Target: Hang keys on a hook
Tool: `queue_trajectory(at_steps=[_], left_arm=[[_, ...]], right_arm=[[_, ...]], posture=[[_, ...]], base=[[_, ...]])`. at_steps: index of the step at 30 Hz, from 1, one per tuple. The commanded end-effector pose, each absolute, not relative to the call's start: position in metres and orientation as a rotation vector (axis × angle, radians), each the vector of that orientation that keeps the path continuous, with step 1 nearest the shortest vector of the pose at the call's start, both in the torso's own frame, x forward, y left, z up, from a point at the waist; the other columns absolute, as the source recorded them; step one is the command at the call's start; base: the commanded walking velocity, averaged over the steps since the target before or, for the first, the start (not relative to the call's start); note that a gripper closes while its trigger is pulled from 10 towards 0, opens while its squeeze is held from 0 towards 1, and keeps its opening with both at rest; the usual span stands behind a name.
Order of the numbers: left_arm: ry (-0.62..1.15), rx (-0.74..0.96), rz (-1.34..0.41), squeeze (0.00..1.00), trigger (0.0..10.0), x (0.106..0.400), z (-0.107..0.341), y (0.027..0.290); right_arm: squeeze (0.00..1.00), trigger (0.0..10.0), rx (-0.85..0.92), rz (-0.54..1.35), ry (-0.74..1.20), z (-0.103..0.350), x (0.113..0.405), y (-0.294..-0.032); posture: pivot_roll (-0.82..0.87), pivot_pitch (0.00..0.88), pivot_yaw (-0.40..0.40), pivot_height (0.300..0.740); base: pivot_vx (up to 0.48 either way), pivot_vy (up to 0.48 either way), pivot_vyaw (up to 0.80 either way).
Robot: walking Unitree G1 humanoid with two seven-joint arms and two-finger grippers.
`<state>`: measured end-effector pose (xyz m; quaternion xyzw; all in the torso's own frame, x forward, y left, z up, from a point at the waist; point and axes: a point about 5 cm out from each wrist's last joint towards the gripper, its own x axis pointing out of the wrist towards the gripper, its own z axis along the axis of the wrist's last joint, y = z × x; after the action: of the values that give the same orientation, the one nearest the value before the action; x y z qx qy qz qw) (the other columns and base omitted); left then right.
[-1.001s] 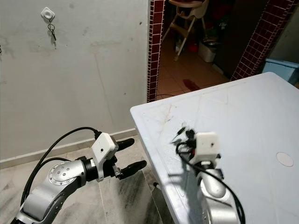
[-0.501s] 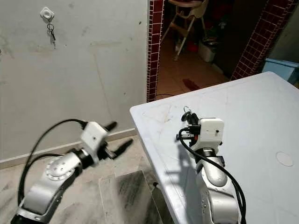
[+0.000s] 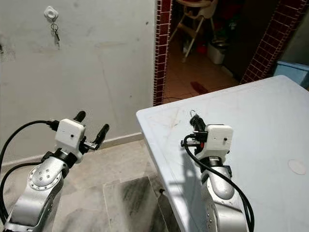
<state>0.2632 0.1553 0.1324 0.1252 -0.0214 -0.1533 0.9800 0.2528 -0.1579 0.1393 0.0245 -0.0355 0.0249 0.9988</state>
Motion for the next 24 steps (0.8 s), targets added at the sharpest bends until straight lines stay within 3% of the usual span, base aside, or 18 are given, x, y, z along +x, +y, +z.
queue_trajectory(at_steps=[1,24], left_arm=[[-0.037,0.257,-0.307,0.00,10.0,0.261,0.131,0.156],[-0.001,0.160,-0.377,0.00,10.0,0.268,0.131,0.144]], right_arm=[[0.00,10.0,0.048,0.053,-0.084,0.144,0.254,-0.155],[0.00,10.0,0.043,0.032,-0.066,0.141,0.253,-0.156]], posture=[[0.11,0.000,-0.023,0.740],[0.09,0.000,-0.011,0.740]], base=[[0.000,0.000,0.80],[0.000,0.000,0.80]])
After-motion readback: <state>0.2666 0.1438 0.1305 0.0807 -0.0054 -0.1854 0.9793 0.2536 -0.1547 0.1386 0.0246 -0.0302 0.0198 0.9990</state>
